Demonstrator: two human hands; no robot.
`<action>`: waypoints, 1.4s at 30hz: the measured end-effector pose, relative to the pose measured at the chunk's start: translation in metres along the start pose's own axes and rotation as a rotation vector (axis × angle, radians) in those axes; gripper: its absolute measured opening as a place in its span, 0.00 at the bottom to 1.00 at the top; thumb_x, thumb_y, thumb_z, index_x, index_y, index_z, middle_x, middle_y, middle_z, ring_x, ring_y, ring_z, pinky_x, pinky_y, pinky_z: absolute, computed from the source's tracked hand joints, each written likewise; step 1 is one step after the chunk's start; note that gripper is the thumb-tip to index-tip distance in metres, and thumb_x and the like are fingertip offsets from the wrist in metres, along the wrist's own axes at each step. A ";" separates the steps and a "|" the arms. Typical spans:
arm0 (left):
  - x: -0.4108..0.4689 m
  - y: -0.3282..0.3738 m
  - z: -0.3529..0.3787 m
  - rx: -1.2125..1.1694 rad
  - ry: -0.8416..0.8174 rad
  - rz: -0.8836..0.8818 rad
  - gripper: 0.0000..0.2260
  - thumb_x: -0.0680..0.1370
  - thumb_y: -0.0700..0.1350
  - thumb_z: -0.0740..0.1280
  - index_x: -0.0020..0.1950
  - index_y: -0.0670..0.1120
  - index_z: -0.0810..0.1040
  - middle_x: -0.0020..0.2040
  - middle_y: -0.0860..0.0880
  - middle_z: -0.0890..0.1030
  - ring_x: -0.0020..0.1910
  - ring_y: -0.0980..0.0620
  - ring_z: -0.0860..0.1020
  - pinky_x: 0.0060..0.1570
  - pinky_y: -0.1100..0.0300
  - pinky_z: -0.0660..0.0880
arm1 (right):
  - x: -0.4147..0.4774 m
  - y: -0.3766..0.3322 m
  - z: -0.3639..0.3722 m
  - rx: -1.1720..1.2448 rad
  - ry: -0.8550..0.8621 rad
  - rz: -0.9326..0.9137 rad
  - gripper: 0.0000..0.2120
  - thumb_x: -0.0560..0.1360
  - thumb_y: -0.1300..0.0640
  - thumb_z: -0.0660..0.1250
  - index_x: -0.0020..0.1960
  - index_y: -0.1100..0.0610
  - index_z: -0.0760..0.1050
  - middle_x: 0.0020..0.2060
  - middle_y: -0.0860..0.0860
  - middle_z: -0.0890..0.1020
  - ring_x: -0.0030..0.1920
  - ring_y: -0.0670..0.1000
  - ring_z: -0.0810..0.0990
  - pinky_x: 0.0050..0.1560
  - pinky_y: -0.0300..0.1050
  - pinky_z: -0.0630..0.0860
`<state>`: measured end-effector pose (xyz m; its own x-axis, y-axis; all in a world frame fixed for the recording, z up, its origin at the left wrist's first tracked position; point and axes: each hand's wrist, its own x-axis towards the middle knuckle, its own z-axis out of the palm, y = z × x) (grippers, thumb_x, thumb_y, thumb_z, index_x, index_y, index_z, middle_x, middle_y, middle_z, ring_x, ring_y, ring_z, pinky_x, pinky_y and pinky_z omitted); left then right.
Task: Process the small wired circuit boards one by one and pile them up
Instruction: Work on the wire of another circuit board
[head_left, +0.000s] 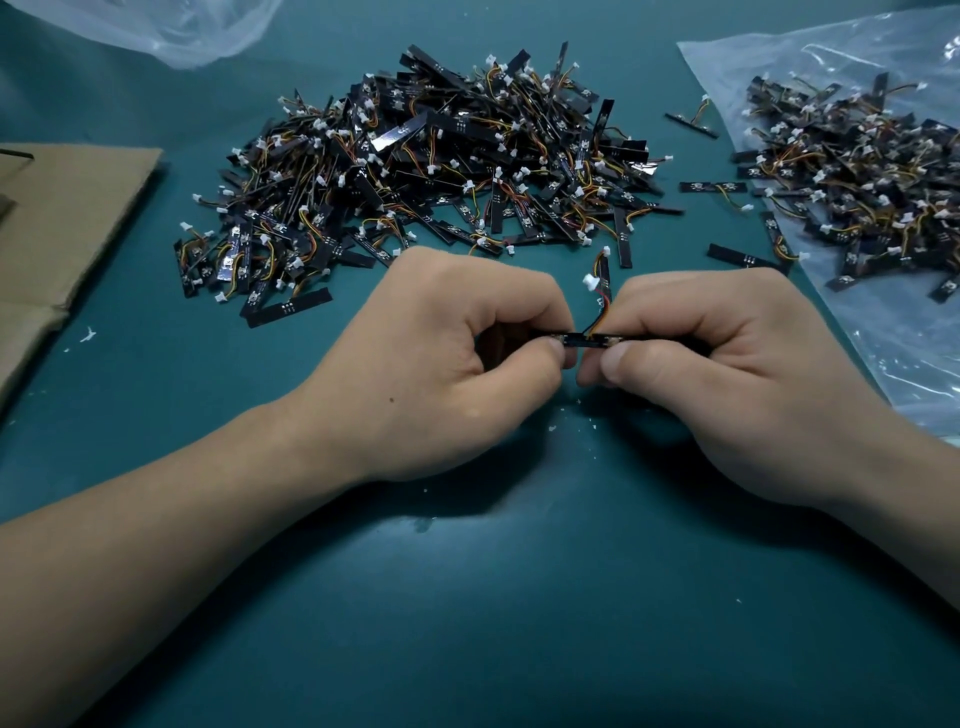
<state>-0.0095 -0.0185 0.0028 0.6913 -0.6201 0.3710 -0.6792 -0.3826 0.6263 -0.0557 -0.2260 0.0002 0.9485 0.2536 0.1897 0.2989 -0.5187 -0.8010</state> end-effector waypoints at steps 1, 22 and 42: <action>0.000 0.000 0.000 0.021 0.000 0.014 0.06 0.75 0.39 0.69 0.40 0.44 0.84 0.29 0.51 0.76 0.30 0.51 0.74 0.32 0.59 0.69 | 0.000 0.000 0.000 0.006 0.000 0.000 0.08 0.73 0.57 0.68 0.37 0.56 0.83 0.32 0.51 0.79 0.34 0.52 0.76 0.35 0.47 0.71; 0.001 0.000 0.000 -0.080 -0.084 -0.090 0.07 0.73 0.38 0.68 0.35 0.44 0.76 0.27 0.49 0.70 0.27 0.54 0.66 0.29 0.63 0.62 | 0.000 0.002 0.001 -0.129 0.005 -0.122 0.11 0.75 0.60 0.68 0.35 0.63 0.82 0.30 0.55 0.77 0.34 0.54 0.77 0.36 0.51 0.71; 0.003 0.001 -0.001 -0.012 -0.090 -0.022 0.07 0.72 0.37 0.65 0.35 0.43 0.71 0.29 0.49 0.67 0.31 0.50 0.66 0.31 0.63 0.62 | 0.000 0.002 0.003 -0.179 -0.010 -0.134 0.10 0.75 0.60 0.68 0.35 0.60 0.80 0.29 0.51 0.76 0.34 0.52 0.76 0.37 0.49 0.71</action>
<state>-0.0082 -0.0196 0.0057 0.6807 -0.6707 0.2944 -0.6608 -0.3888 0.6421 -0.0558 -0.2243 -0.0032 0.8982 0.3374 0.2818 0.4371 -0.6162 -0.6552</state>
